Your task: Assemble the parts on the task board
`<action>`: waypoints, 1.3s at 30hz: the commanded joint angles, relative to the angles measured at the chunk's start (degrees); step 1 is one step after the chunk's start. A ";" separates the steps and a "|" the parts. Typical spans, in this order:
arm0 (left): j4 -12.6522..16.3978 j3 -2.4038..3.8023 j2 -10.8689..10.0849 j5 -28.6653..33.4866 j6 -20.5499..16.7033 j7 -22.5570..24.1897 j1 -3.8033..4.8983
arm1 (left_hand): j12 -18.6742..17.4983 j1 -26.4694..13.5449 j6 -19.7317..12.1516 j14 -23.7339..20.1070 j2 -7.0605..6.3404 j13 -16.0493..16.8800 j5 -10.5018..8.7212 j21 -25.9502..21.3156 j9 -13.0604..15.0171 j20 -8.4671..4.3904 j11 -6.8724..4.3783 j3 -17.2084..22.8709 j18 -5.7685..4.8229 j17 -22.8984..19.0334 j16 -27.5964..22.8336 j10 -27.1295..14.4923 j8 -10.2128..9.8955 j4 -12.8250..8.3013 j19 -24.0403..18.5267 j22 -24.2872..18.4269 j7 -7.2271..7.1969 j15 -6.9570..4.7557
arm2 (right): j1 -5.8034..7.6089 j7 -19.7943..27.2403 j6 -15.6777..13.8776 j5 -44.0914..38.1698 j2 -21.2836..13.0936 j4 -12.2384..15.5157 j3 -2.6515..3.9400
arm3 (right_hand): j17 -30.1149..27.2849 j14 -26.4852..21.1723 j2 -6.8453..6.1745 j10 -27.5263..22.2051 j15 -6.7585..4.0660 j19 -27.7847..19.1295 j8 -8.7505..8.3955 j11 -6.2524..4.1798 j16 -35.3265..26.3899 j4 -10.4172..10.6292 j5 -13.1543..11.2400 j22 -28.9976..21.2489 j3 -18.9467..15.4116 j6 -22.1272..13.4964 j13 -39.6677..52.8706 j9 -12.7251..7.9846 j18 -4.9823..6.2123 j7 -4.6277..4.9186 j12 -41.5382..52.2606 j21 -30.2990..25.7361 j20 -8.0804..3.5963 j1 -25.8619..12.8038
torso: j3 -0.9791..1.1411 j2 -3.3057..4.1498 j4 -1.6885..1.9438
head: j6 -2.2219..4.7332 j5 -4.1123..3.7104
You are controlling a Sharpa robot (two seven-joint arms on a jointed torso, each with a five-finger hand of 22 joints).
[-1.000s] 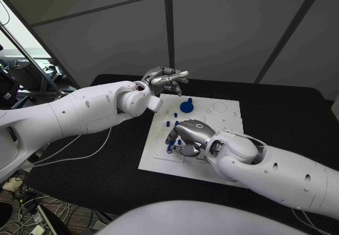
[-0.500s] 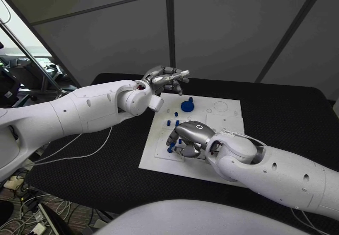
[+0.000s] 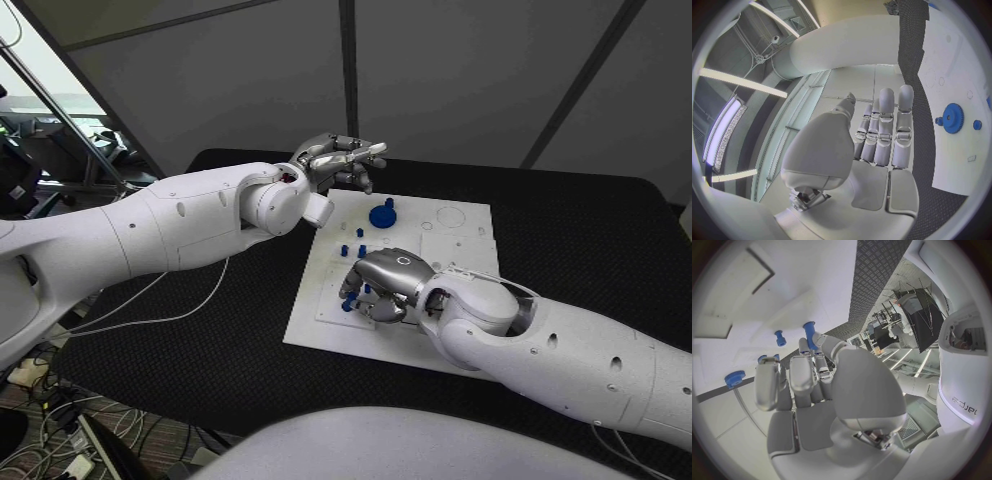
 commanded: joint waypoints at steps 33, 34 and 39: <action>-0.26 -0.01 -0.04 0.26 0.49 -0.16 0.11 | 0.61 0.45 -0.47 -0.22 0.72 0.00 0.07 -0.35 -0.03 0.35 0.12 -0.46 2.36 -0.15 -0.35 -0.64 0.34 0.02 0.12 -0.20 -0.01 0.33 | -0.31 0.20 -14.52 0.02 -4.84 4.87 -1.13 | -20.90 -6.59 -3.46 -15.68 2.40 -13.06 -2.11 1.82 -11.76 2.73 7.56 -10.25 -12.32 -12.35 -0.23 -0.64 3.51 2.40 2.99 -14.50 2.53 -5.42 | -0.02 -0.17 -0.20 | 1.21 -0.61; -0.28 -0.05 -0.05 0.26 0.49 -0.16 0.11 | 0.61 0.45 -0.47 -0.22 0.72 0.00 0.07 -0.35 -0.03 0.35 0.12 -0.46 2.36 -0.15 -0.35 -0.64 0.34 0.02 0.12 -0.20 -0.01 0.33 | -0.19 -0.05 -14.63 0.47 -5.98 5.70 -0.83 | -20.65 -6.36 -3.36 -15.52 2.35 -12.75 -2.10 1.78 -11.47 2.78 7.59 -10.04 -12.51 -12.19 -0.21 -0.63 3.45 2.36 3.43 -14.29 2.50 -5.32 | -0.03 -0.22 -0.25 | 1.35 -0.82; -0.23 -0.32 -0.32 0.26 0.48 -0.16 0.10 | 0.61 0.45 -0.47 -0.22 0.72 0.00 0.07 -0.35 -0.03 0.35 0.12 -0.46 2.36 -0.15 -0.35 -0.64 0.34 0.02 0.12 -0.20 -0.01 0.33 | 1.15 -2.74 -13.23 7.31 -13.11 9.75 1.79 | -17.21 -4.22 -2.85 -10.99 2.03 -9.78 -1.31 1.42 -8.59 3.73 6.71 -7.43 -13.38 -9.87 0.26 -0.33 2.73 2.68 6.74 -11.73 2.23 -5.80 | -0.06 -0.36 -0.47 | 2.18 -2.40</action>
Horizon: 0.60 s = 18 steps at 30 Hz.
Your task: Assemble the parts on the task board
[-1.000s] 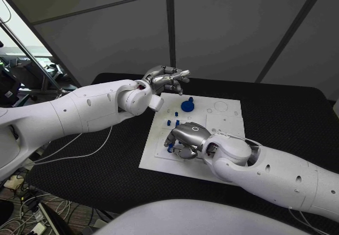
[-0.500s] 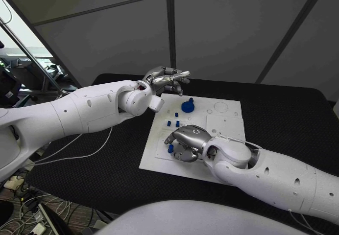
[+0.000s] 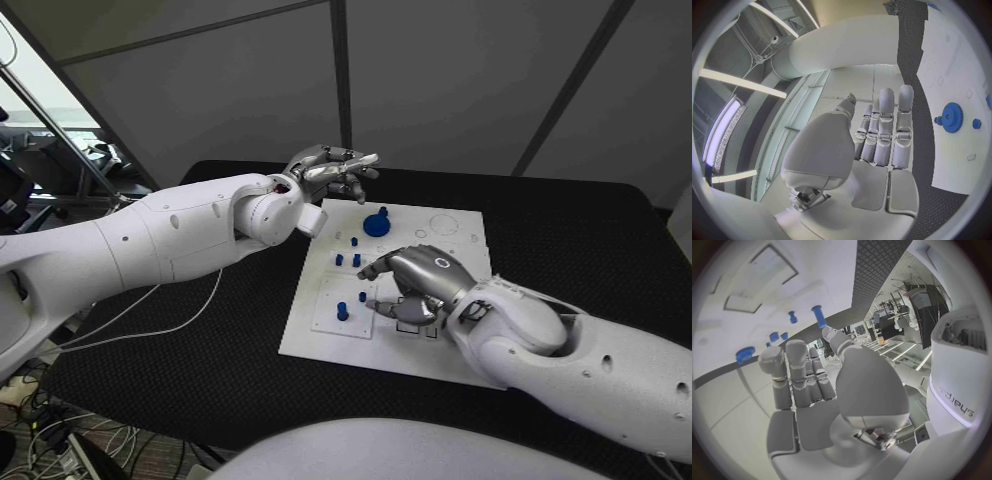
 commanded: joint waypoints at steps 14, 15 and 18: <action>0.89 -0.58 -1.93 0.26 0.21 1.10 -0.14 | 0.36 0.29 -0.49 -0.23 0.49 0.01 0.07 -0.39 -0.02 0.35 -0.10 -0.56 2.36 -0.12 -0.35 -0.48 0.42 -0.04 0.15 -0.11 -0.03 0.33 | 2.81 -17.36 -1.08 19.52 -18.87 8.91 1.51 | 29.61 7.95 -0.34 18.19 -4.36 16.73 5.93 -5.21 19.78 10.34 2.03 18.65 -12.02 6.21 19.60 1.42 -5.21 -4.38 24.06 17.59 -4.20 -6.01 | 0.00 -0.09 -1.23 | 2.04 -7.46; 1.01 -0.59 -2.00 0.26 0.21 1.15 -0.17 | 0.36 0.31 -0.49 -0.23 0.50 0.01 0.08 -0.39 -0.01 0.35 -0.10 -0.56 2.36 -0.12 -0.35 -0.48 0.42 -0.04 0.15 -0.11 -0.03 0.32 | 2.43 -18.78 -1.00 19.31 -19.38 9.32 1.50 | 30.10 7.92 -0.02 17.78 -4.38 17.06 6.30 -5.23 20.15 10.87 1.70 19.11 -12.75 6.19 21.84 1.55 -5.33 -4.40 25.65 17.98 -4.21 -5.56 | 0.02 -0.10 -1.21 | 1.94 -7.91; 1.21 -0.62 -2.08 0.26 0.20 0.99 -0.23 | 0.40 0.38 -0.48 -0.23 0.55 0.01 0.09 -0.41 -0.01 0.35 -0.11 -0.57 2.37 -0.13 -0.35 -0.48 0.45 -0.07 0.16 -0.13 -0.03 0.32 | 0.91 -23.00 -0.47 18.52 -20.33 10.43 1.47 | 31.35 7.86 0.70 18.01 -4.31 17.81 7.35 -5.32 21.04 12.24 1.37 20.12 -15.00 5.91 30.33 1.94 -5.61 -4.38 31.60 18.85 -4.21 -3.96 | -0.09 -0.15 -1.26 | 1.79 -8.78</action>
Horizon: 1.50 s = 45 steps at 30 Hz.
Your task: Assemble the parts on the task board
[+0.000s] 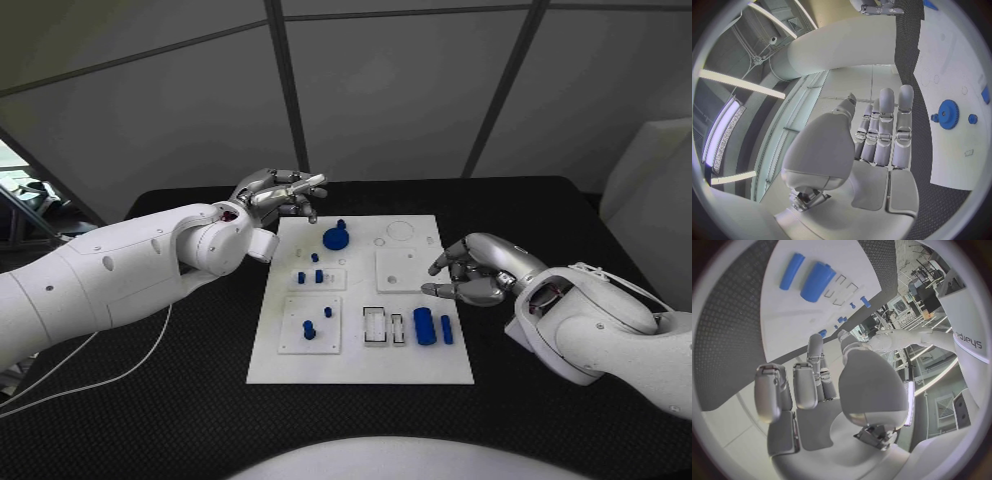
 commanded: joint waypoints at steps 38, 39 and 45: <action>0.41 -0.06 -0.01 0.25 -0.07 -0.14 -0.12 | 0.72 -0.19 -0.60 -0.23 1.00 0.03 0.08 -0.53 0.00 0.38 -0.07 -0.61 2.36 -0.19 -0.32 -0.67 0.42 0.41 0.25 -0.24 0.01 0.35 | -5.29 -16.34 7.21 -2.20 5.39 -1.85 -0.73 | 5.29 3.22 3.62 4.15 -0.20 3.78 5.03 -0.50 3.05 5.50 -1.10 12.60 -10.84 0.47 26.06 2.28 -0.90 -0.72 16.55 1.37 -0.03 0.74 | -0.06 0.04 -0.07 | -1.48 -1.71; 0.42 -0.06 -0.05 0.25 -0.13 -0.23 -0.12 | 0.74 -0.20 -0.60 -0.23 1.04 0.04 0.08 -0.54 0.00 0.38 -0.07 -0.62 2.36 -0.20 -0.31 -0.68 0.43 0.43 0.25 -0.25 0.01 0.36 | -5.31 -16.63 7.64 -2.53 5.59 -2.02 -0.76 | 5.56 3.25 3.83 4.67 -0.34 3.80 5.39 -0.67 3.17 5.46 -0.88 12.63 -11.09 0.91 27.15 2.60 -0.91 -0.93 17.28 1.39 -0.15 0.98 | -0.09 0.06 -0.08 | -1.44 -1.60; 0.51 -0.06 -0.16 0.25 -0.35 -0.50 -0.12 | 1.11 -0.73 -0.77 -0.20 1.91 0.06 0.08 -0.66 0.00 0.41 -0.06 -1.05 2.36 -0.30 -0.24 -0.92 0.65 1.14 0.36 -0.44 0.00 0.38 | -5.43 -17.41 8.28 -3.82 6.43 -2.73 -0.82 | 6.29 3.36 4.49 6.13 -0.74 3.90 6.30 -1.14 3.52 5.24 0.39 12.75 -11.62 1.84 30.27 3.63 -0.95 -1.44 19.38 1.49 -0.53 2.35 | -0.17 0.03 -0.22 | -1.45 -1.52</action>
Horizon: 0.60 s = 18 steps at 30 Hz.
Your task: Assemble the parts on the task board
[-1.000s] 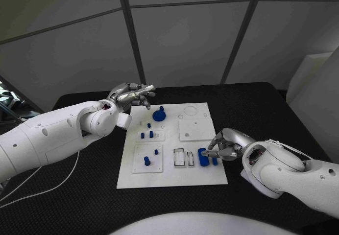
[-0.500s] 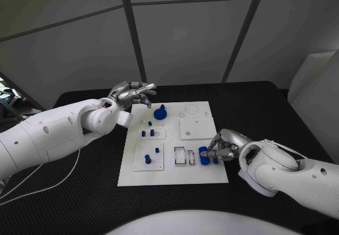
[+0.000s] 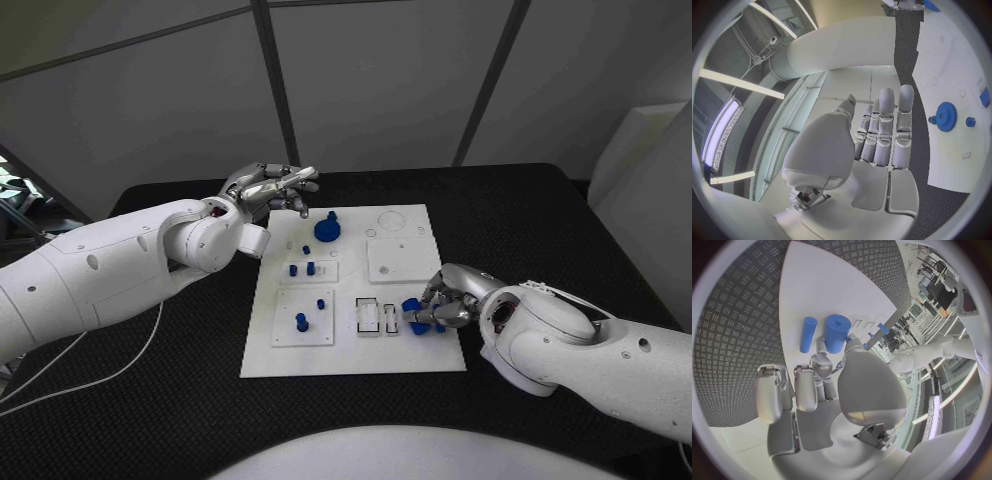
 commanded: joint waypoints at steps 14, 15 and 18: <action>0.44 0.06 -0.26 0.25 -0.37 -0.23 0.12 | 0.39 -0.17 -0.38 -0.20 0.97 0.06 0.08 -0.33 0.00 0.20 -0.05 -0.35 2.35 -0.13 -0.23 -0.49 0.45 0.46 0.17 -0.14 0.00 0.39 | -0.80 -1.10 -1.57 1.04 0.93 -0.27 -0.27 | 0.79 3.52 1.57 2.16 -0.88 4.19 1.38 -0.63 0.55 0.34 2.92 13.07 -1.93 1.34 3.57 1.91 -1.07 -0.51 1.92 0.53 -1.02 1.06 | -0.02 -0.11 0.00 | 0.16 0.18; 0.45 0.06 -0.27 0.25 -0.38 -0.22 0.12 | 0.39 -0.17 -0.38 -0.20 0.97 0.06 0.08 -0.33 0.00 0.20 -0.05 -0.35 2.35 -0.13 -0.23 -0.49 0.45 0.46 0.17 -0.14 0.00 0.39 | -0.80 -0.91 -2.36 1.53 0.84 -0.06 -0.27 | 0.83 3.52 1.63 2.19 -0.89 4.21 1.41 -0.64 0.56 0.35 2.94 13.10 -2.01 1.35 3.60 1.96 -1.07 -0.52 1.91 0.55 -1.03 0.95 | -0.02 -0.12 0.00 | 0.17 0.21; 0.46 0.06 -0.26 0.25 -0.37 -0.20 0.12 | 0.40 -0.16 -0.39 -0.20 0.98 0.06 0.09 -0.33 0.00 0.20 -0.05 -0.35 2.35 -0.13 -0.23 -0.50 0.45 0.46 0.17 -0.15 0.00 0.39 | -0.81 -0.09 -5.30 3.13 0.42 0.96 -0.26 | 0.91 3.54 1.92 2.34 -0.93 4.28 1.48 -0.70 0.61 0.38 3.02 13.17 -2.34 1.41 3.82 2.17 -1.10 -0.59 1.95 0.62 -1.08 0.48 | -0.04 -0.15 0.05 | 0.16 0.28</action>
